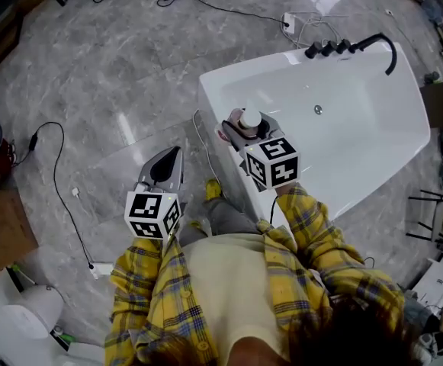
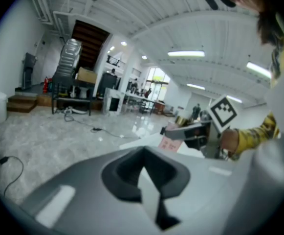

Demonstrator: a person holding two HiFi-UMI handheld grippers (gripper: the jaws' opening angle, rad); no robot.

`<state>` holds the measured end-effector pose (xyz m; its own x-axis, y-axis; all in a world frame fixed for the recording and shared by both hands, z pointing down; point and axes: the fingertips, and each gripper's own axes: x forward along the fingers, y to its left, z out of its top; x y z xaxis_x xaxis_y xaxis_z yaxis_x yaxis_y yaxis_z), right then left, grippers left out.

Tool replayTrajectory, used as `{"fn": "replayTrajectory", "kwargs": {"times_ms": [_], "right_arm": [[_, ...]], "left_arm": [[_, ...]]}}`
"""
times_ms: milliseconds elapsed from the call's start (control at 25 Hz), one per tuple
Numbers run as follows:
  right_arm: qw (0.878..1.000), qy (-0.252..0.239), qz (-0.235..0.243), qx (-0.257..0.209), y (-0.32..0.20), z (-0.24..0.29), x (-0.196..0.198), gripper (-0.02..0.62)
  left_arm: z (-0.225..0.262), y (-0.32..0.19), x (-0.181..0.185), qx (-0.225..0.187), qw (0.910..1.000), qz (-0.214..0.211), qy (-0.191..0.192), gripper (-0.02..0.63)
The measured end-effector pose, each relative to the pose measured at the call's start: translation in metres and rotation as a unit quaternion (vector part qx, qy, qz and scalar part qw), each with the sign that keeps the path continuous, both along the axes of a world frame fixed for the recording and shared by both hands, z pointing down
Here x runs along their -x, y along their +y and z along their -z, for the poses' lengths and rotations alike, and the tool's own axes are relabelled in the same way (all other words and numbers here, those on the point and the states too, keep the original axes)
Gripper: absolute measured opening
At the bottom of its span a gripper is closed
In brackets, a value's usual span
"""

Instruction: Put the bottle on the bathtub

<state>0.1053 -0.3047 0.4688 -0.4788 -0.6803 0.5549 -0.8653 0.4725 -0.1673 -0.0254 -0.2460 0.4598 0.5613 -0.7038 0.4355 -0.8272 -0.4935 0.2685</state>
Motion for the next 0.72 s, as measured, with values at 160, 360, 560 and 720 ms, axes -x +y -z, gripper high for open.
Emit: {"fn": "replayTrajectory", "kwargs": {"times_ms": [160, 360, 560, 720], "right_arm": [[1.000, 0.001, 0.000, -0.004, -0.025, -0.009, 0.000, 0.232], [1.000, 0.010, -0.002, -0.012, -0.056, -0.021, 0.001, 0.232], [1.000, 0.018, -0.009, -0.022, -0.089, -0.032, 0.000, 0.232], [0.999, 0.018, -0.020, -0.023, -0.114, -0.042, -0.002, 0.232]], "left_arm": [[-0.012, -0.014, -0.006, 0.004, 1.0000, 0.001, -0.002, 0.008], [-0.021, -0.029, -0.018, 0.004, 1.0000, 0.001, -0.001, 0.008], [-0.027, -0.039, -0.022, 0.004, 1.0000, 0.000, -0.007, 0.007], [-0.032, -0.048, -0.015, 0.007, 0.9998, 0.013, -0.010, 0.008]]}}
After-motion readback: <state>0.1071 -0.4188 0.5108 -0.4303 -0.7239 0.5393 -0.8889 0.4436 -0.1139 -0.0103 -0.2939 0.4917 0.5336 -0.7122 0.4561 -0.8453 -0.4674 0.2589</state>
